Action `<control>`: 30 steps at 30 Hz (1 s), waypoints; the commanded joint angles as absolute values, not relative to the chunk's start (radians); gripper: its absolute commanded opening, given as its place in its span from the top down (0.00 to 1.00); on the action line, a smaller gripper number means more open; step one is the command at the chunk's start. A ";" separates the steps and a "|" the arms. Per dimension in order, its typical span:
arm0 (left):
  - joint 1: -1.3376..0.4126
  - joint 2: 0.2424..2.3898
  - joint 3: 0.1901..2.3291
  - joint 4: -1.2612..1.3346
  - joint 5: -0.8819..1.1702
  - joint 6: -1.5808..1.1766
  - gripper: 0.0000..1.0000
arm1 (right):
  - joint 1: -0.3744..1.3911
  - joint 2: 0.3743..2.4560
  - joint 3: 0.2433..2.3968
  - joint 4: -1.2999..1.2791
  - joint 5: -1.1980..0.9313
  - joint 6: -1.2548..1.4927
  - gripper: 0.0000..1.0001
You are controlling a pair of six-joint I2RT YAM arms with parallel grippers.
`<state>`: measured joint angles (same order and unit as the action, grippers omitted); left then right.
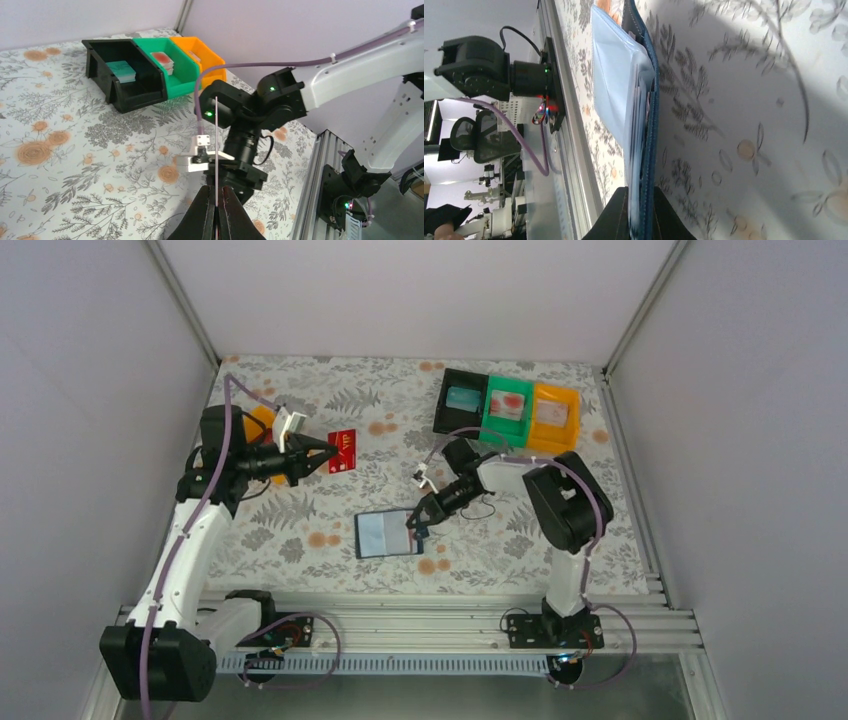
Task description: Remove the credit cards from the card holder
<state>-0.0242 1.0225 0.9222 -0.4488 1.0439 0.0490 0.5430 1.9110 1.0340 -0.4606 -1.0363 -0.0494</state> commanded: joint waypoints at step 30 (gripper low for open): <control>-0.167 1.063 1.026 -0.719 1.324 0.461 0.98 | 0.772 1.593 1.676 -0.736 -0.848 -0.170 0.08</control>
<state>-0.1555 1.0473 0.9985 -0.6785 1.2606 0.3752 0.7452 1.5387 1.6638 -0.6811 -0.8356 -0.1585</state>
